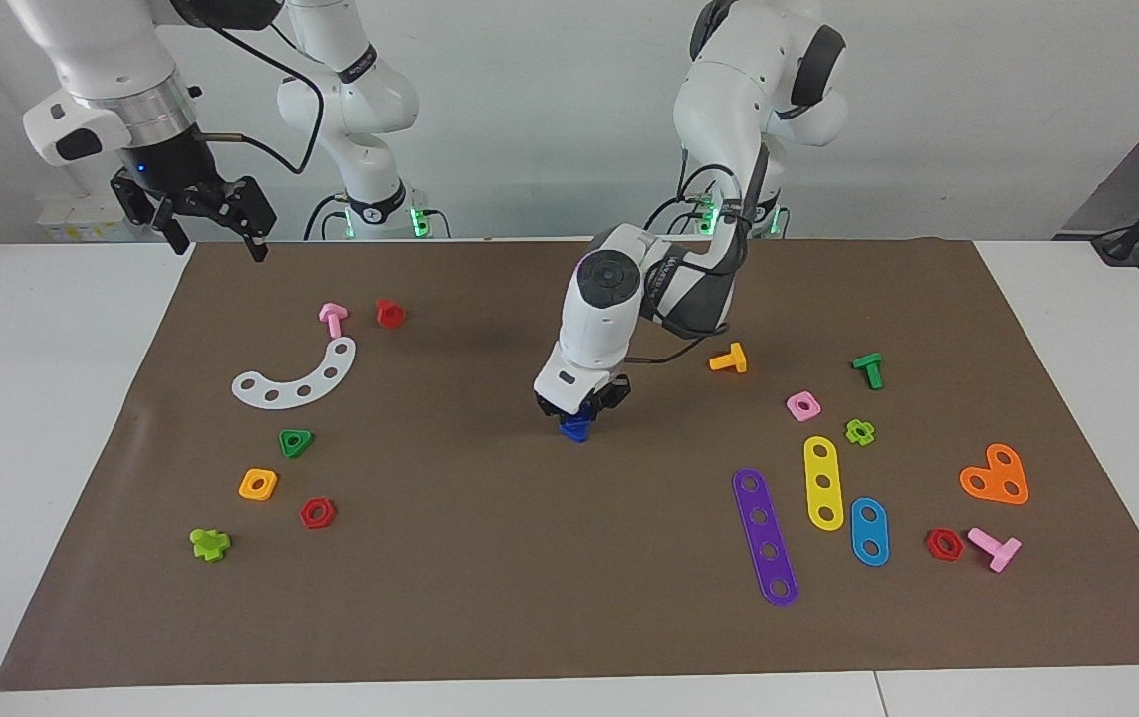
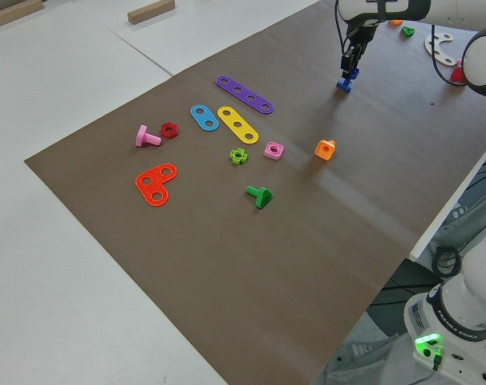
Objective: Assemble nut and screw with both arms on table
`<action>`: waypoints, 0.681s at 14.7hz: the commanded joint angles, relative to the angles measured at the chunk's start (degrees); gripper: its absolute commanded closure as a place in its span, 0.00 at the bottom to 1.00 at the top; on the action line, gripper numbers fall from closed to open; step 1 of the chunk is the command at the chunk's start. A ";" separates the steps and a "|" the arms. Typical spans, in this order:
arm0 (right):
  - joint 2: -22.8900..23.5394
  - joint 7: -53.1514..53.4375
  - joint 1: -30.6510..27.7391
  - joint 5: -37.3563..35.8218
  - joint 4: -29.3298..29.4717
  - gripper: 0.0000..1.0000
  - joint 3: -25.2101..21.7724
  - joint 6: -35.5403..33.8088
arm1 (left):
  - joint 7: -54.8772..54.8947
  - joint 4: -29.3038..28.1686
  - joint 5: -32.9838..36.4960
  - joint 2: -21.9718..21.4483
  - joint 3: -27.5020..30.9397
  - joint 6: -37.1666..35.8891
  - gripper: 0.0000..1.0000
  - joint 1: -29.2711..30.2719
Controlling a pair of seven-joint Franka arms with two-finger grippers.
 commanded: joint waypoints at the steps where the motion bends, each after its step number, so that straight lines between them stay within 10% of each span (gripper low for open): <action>1: -0.21 -2.12 -0.89 1.04 -0.21 0.00 0.21 -0.26 | -1.15 -3.39 0.91 -0.64 1.09 4.13 1.00 -1.29; 6: -0.21 -2.03 -0.89 1.04 -0.22 0.00 0.21 -0.26 | -0.72 -4.63 1.79 -0.90 1.00 5.81 1.00 -1.03; 10: -0.21 -2.03 -0.89 1.04 -0.30 0.00 0.21 -0.35 | -0.54 -4.37 3.28 -0.90 1.00 5.90 0.21 -1.11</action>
